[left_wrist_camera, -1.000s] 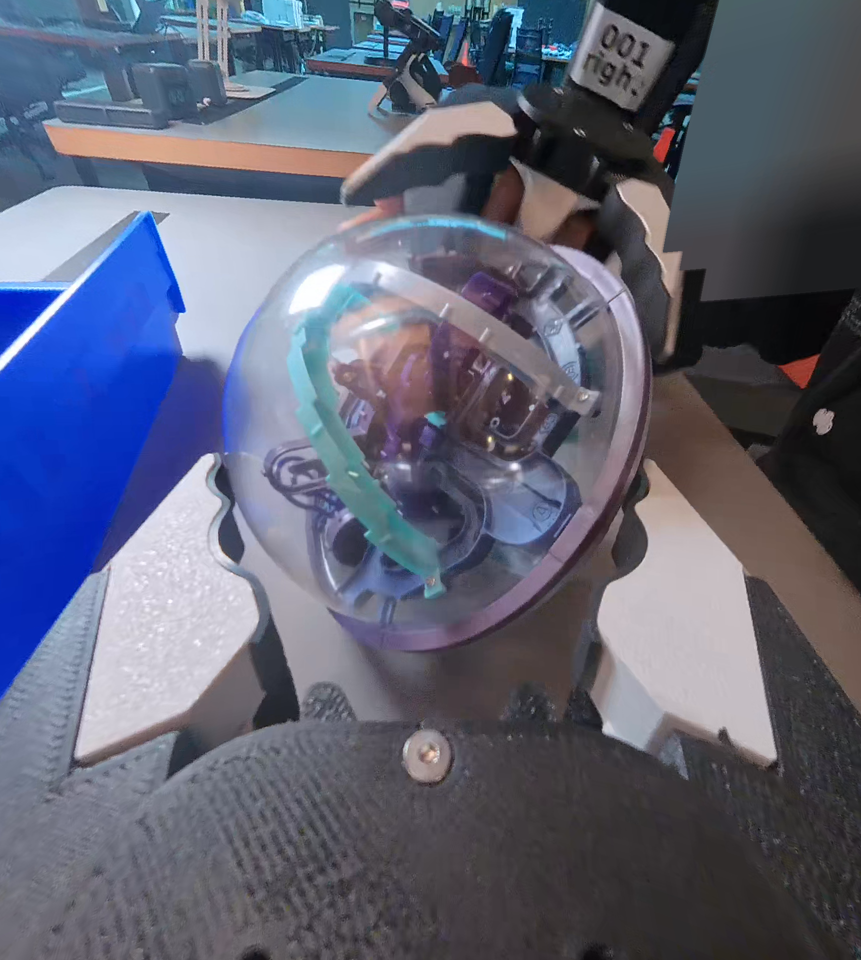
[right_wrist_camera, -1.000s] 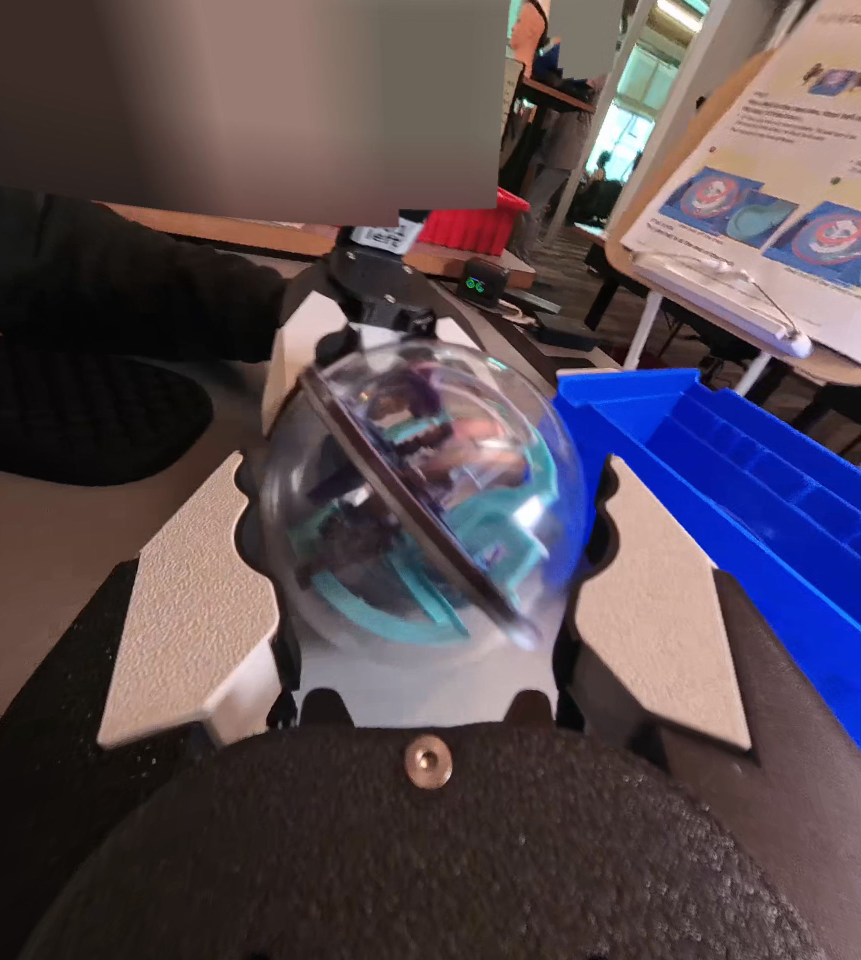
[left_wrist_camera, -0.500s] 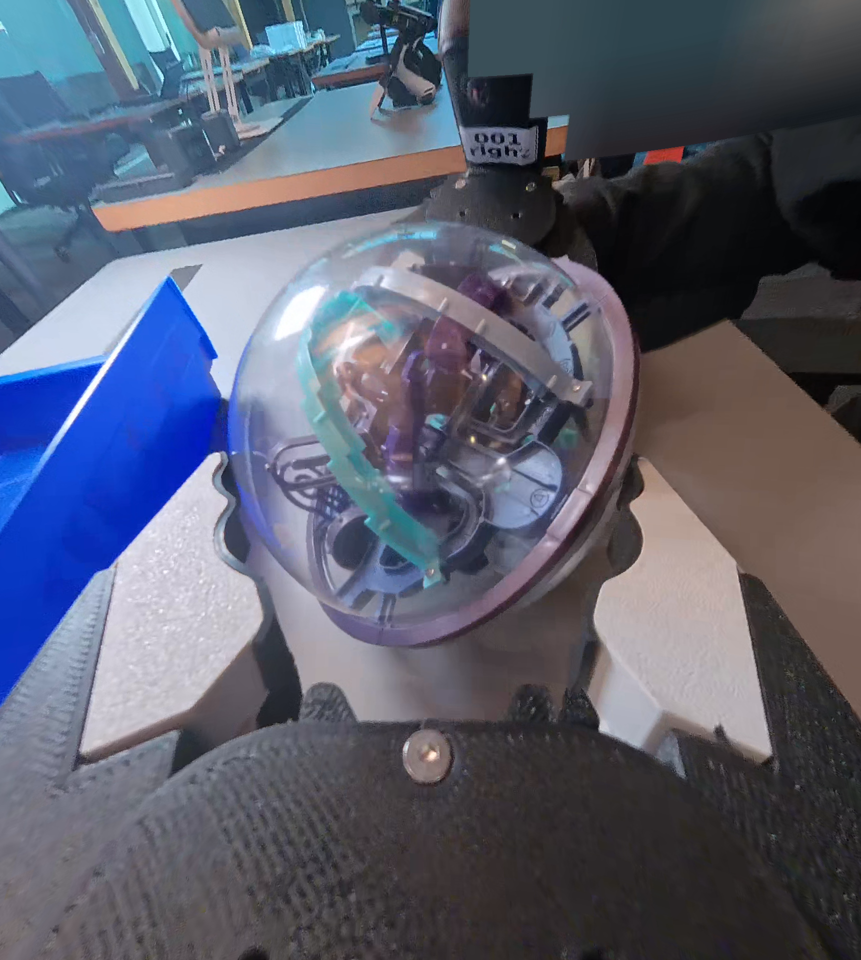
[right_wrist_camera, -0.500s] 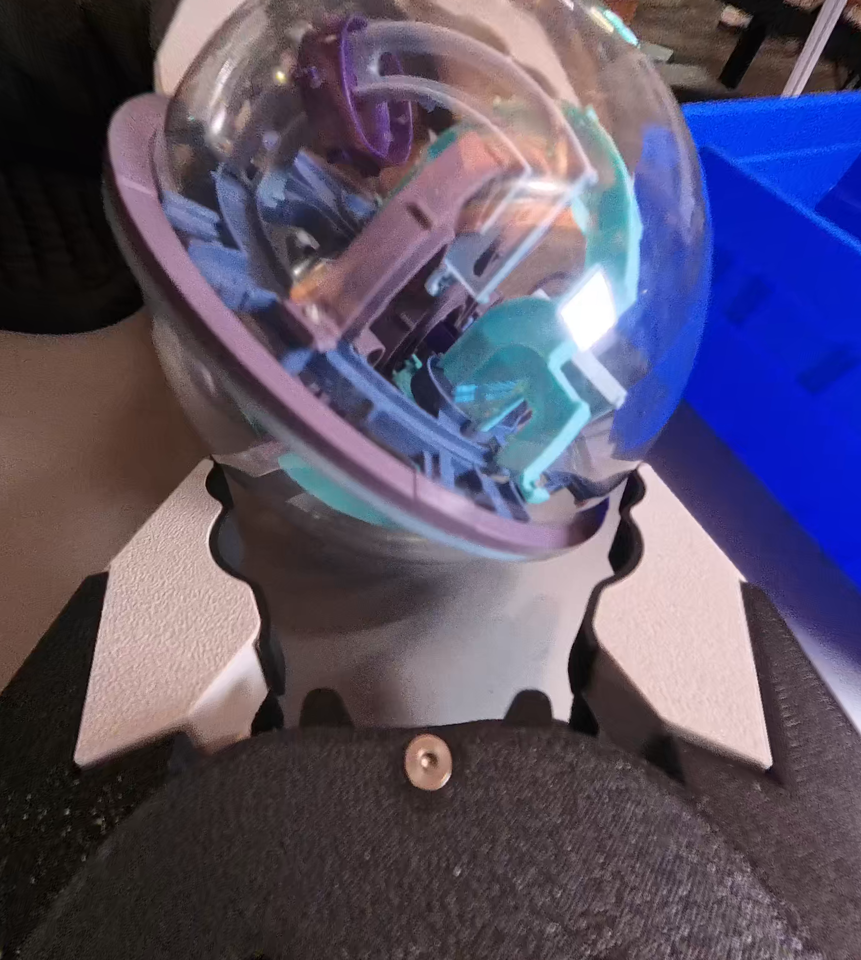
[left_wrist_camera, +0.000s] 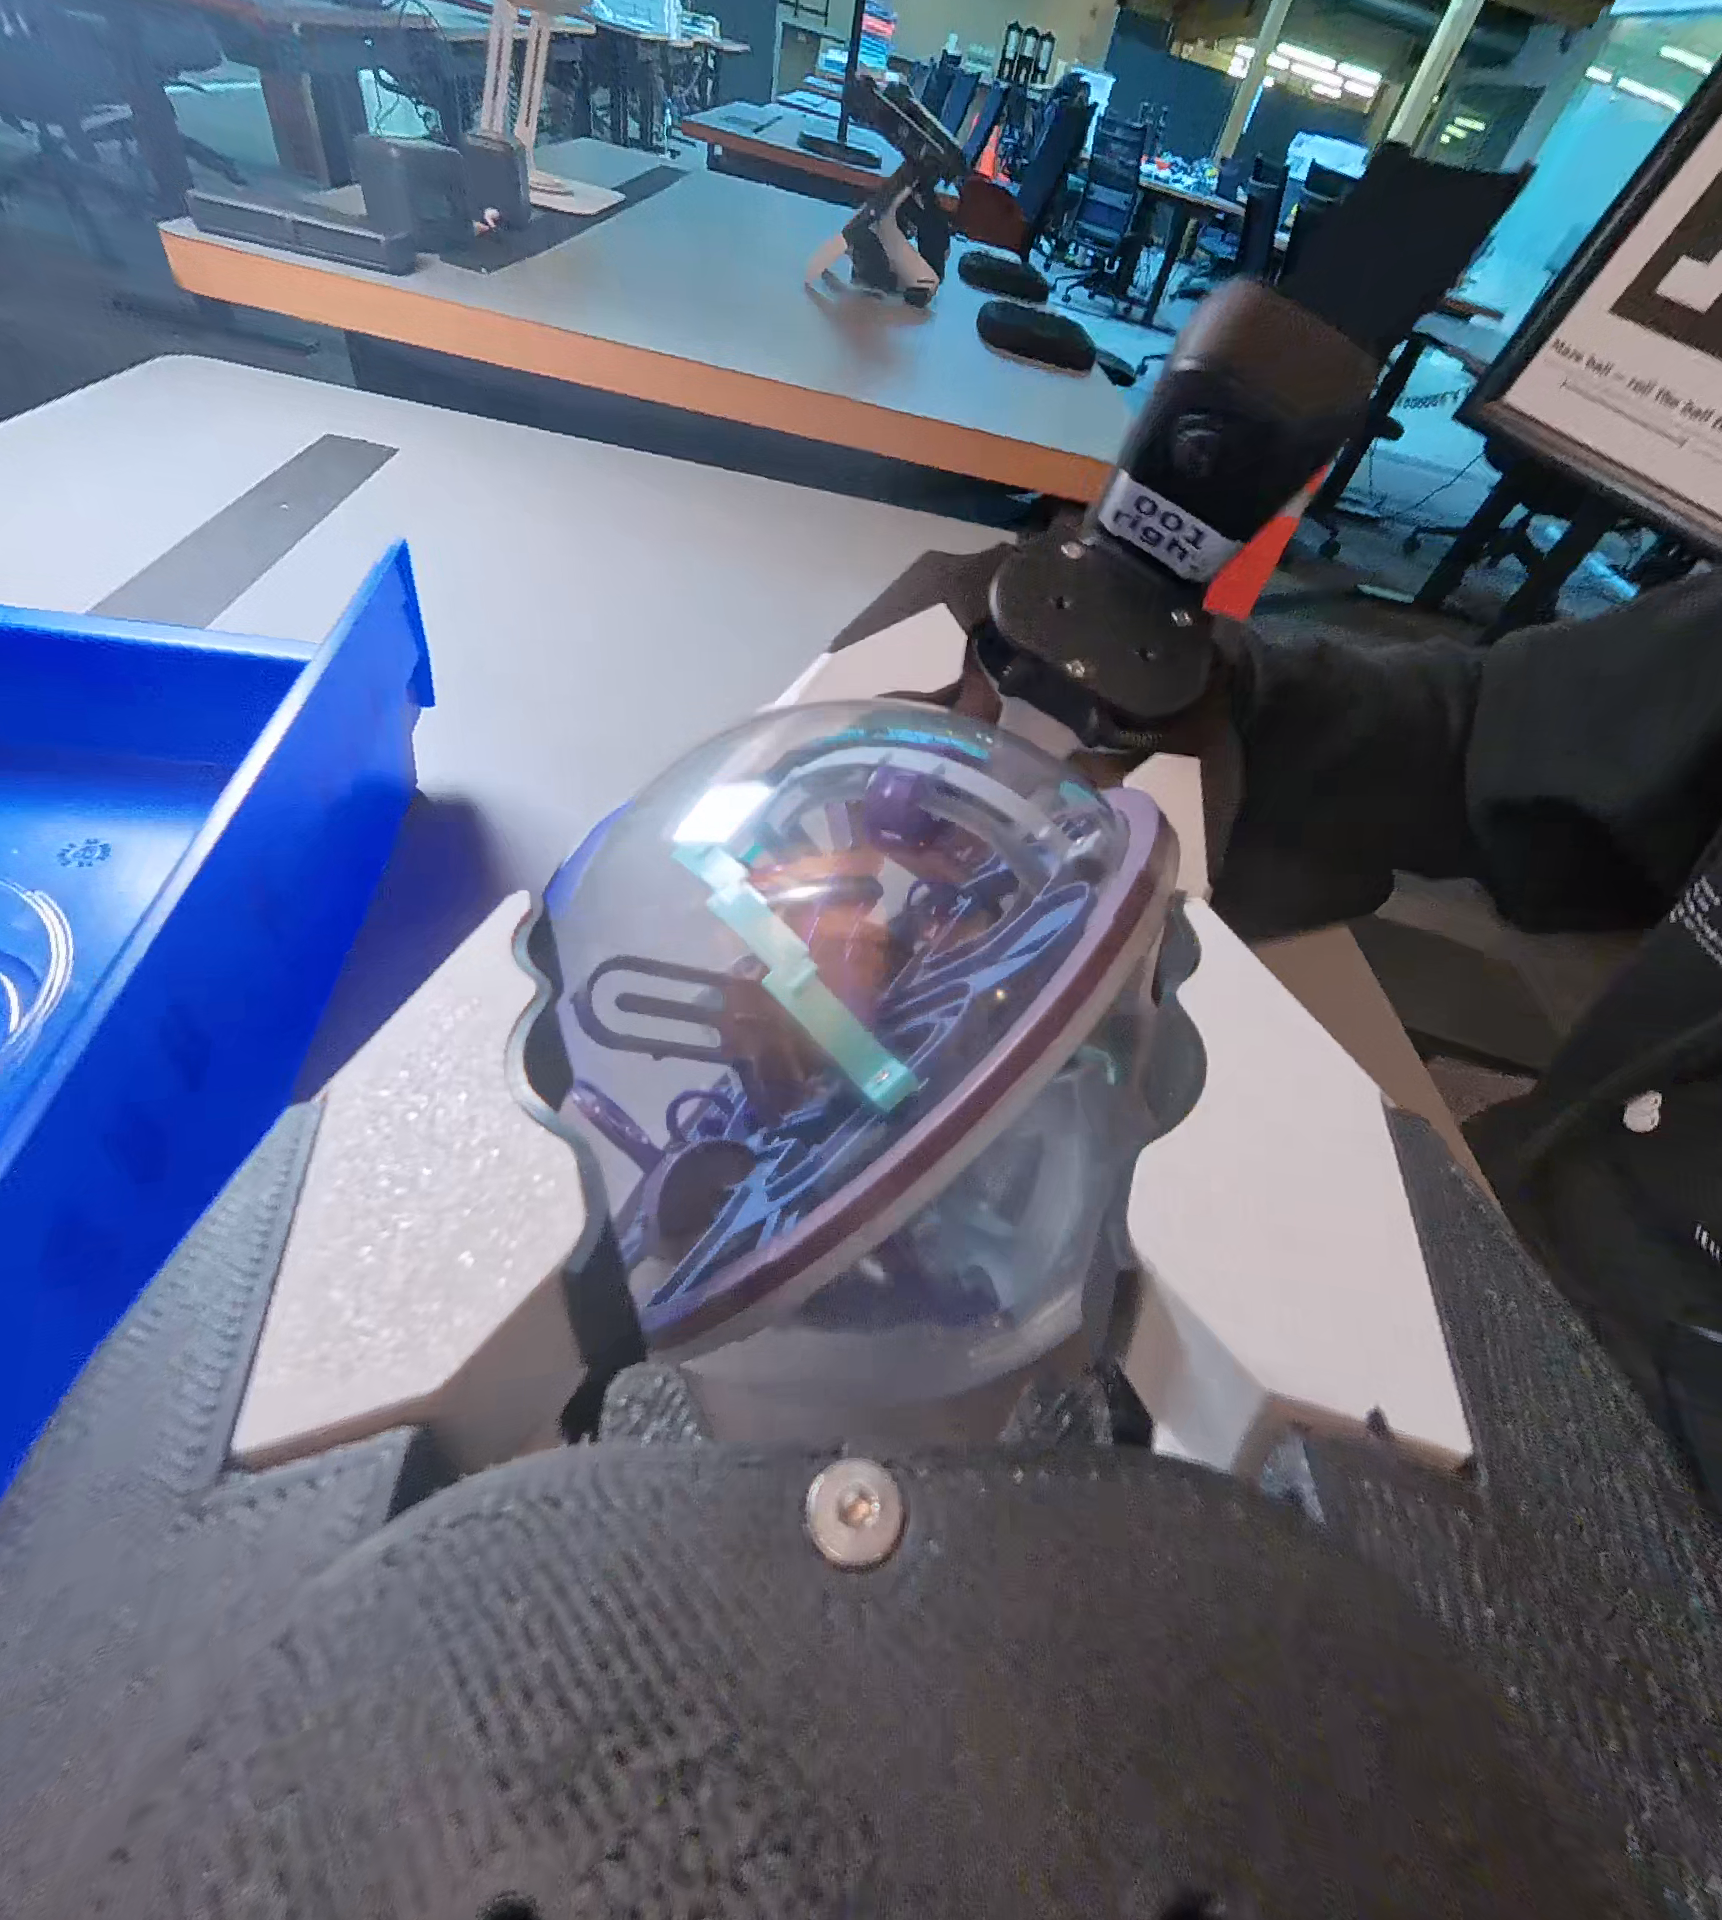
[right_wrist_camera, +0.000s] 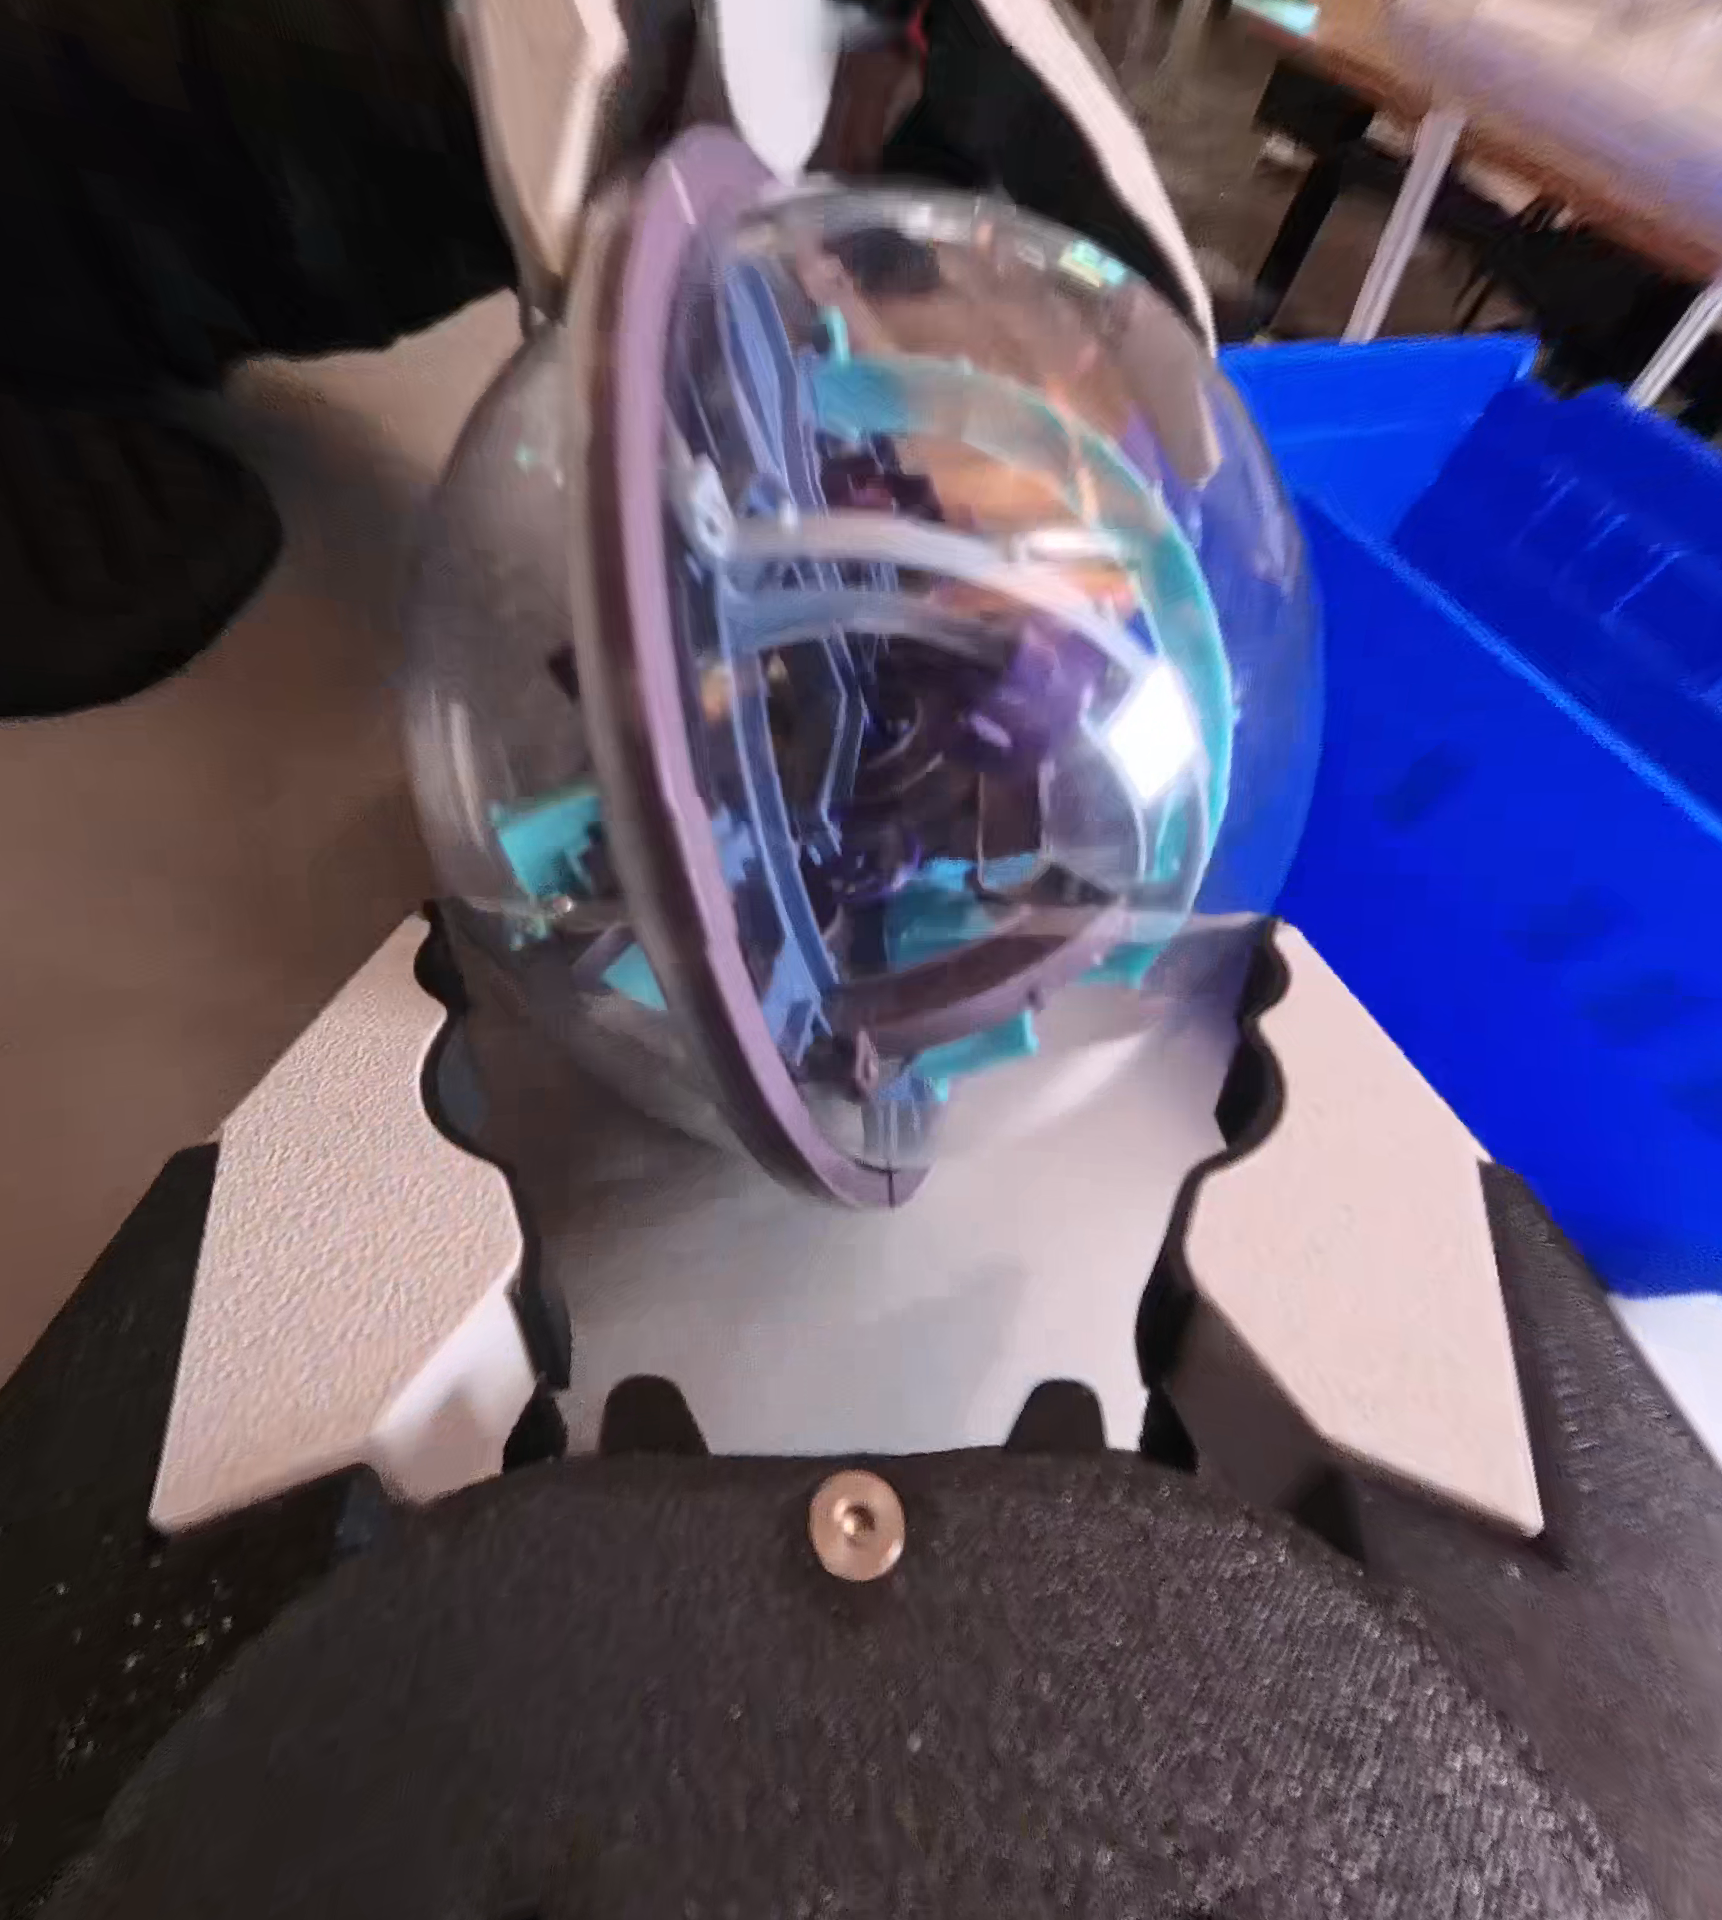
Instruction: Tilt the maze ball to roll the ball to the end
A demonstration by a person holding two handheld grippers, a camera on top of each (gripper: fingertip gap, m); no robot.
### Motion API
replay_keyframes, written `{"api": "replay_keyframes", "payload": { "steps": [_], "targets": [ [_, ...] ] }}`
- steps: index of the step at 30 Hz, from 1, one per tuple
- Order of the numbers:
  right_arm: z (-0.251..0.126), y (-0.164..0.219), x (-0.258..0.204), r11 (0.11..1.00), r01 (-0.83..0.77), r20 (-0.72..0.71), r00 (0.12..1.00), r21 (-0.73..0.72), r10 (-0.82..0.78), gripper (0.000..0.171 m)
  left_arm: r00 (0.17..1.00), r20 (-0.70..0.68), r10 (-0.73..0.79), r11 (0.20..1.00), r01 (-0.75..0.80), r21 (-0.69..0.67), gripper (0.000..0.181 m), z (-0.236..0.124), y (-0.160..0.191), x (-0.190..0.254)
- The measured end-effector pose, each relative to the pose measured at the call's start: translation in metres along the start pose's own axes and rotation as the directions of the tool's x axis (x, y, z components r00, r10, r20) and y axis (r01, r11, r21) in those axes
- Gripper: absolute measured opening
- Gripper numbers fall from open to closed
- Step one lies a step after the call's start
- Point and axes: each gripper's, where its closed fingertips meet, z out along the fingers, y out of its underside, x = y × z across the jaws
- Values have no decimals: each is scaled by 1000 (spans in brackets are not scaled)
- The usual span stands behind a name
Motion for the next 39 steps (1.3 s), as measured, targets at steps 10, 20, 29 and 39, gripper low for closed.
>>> {"api": "replay_keyframes", "payload": {
  "steps": [10, 20, 29, 39],
  "targets": [
    [-7, 1, 24, 951, -275, 77, 961, 142, 267, 137, 997, -57, 60, 998, -60, 5, 132, 11, -3, -13],
    [-9, -8, 31, 868, -458, 147, 888, 193, 436, 132, 997, -25, 75, 997, -75, -13, 146, 10, 25, -28],
    [-8, -8, 30, 822, -539, 204, 839, 181, 505, 133, 995, -40, -91, 996, 91, 6, 143, 7, 23, -31],
    [-4, -2, 18, 844, -521, 232, 843, 127, 486, 133, 997, -9, -75, 997, 75, -6, 139, 6, 13, -24]
  ]
}}
